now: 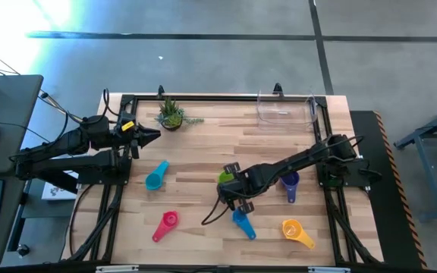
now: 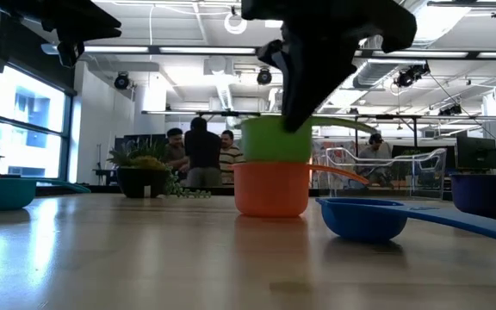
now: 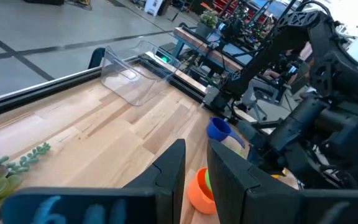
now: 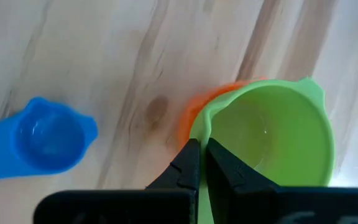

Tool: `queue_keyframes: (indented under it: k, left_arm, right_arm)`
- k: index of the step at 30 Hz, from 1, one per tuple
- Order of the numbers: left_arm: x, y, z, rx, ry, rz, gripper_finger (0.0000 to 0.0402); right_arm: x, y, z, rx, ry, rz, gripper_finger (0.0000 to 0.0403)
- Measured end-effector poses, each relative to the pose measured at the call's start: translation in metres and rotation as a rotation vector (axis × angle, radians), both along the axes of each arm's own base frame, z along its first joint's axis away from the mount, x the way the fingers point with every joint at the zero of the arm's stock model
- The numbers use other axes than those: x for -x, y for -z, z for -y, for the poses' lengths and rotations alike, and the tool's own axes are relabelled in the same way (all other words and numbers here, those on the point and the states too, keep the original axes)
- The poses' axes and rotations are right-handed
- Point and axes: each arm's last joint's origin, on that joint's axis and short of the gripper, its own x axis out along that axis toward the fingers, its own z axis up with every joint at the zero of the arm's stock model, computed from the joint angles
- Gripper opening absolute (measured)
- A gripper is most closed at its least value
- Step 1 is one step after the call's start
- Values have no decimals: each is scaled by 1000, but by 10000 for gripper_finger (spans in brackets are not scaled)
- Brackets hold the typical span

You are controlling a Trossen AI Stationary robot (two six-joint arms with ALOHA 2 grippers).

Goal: Nest measuring cups in basket
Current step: Stack the light green measuring cup on top of the orange measuring cup

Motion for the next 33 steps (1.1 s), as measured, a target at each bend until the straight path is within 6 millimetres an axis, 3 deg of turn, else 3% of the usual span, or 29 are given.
queue_keyframes:
  k: [33]
  left_arm:
    - [0, 0, 0, -1, 0, 0, 58]
  right_arm:
    - [-5, 2, 13, -34, -46, -7, 13]
